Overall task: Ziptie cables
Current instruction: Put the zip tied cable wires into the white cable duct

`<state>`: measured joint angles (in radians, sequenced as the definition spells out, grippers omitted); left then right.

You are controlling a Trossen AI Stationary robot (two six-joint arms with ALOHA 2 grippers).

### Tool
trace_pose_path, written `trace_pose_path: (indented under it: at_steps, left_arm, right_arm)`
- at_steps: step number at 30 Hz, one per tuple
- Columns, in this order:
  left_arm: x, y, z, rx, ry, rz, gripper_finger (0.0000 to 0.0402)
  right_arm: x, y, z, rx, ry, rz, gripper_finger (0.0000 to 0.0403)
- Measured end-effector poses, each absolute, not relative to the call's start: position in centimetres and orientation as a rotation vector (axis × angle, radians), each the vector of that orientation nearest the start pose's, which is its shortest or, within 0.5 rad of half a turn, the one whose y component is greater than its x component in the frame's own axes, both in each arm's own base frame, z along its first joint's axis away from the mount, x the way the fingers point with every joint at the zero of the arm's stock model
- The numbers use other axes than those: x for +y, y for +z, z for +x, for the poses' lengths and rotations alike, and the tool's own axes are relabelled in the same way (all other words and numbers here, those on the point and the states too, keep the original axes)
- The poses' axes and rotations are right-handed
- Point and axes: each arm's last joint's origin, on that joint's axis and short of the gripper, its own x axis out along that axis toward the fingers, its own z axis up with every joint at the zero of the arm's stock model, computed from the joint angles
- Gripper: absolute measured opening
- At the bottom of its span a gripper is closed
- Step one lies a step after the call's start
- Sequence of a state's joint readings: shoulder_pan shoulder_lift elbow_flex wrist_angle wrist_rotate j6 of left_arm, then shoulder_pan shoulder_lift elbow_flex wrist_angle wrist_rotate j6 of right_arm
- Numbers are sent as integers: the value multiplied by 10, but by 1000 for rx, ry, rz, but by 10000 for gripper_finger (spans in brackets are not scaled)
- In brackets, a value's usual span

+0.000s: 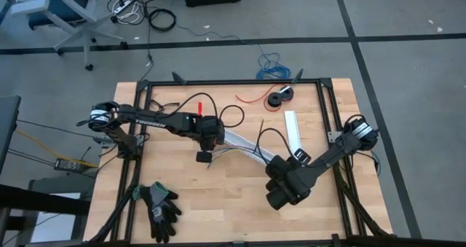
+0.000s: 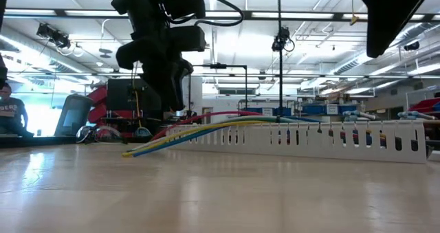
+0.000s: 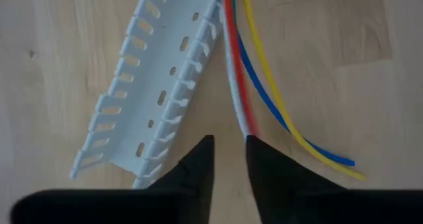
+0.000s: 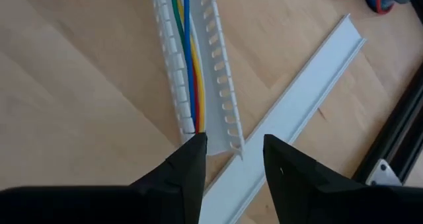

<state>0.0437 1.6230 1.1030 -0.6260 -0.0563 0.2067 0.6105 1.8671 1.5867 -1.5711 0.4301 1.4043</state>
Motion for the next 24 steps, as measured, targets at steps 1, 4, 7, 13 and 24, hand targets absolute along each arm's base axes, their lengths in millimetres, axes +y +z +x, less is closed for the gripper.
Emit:
trace_pose_path:
  at_steps: [1,4,7,13,24]
  left_arm:
    - [16,210,316,1147,-27,192,116]
    - [17,210,317,1145,16,218,148]
    - [16,208,312,1199,25,217,166]
    - [5,200,301,1292,53,138,170]
    - [-9,176,303,1153,49,108,170]
  right_arm:
    - [177,255,271,1247,-901,187,134]
    - [184,254,267,1229,-911,206,131]
    - [192,254,261,1201,-921,238,130]
    - [214,254,247,1094,-921,310,131]
    - [229,254,234,1030,-924,371,123]
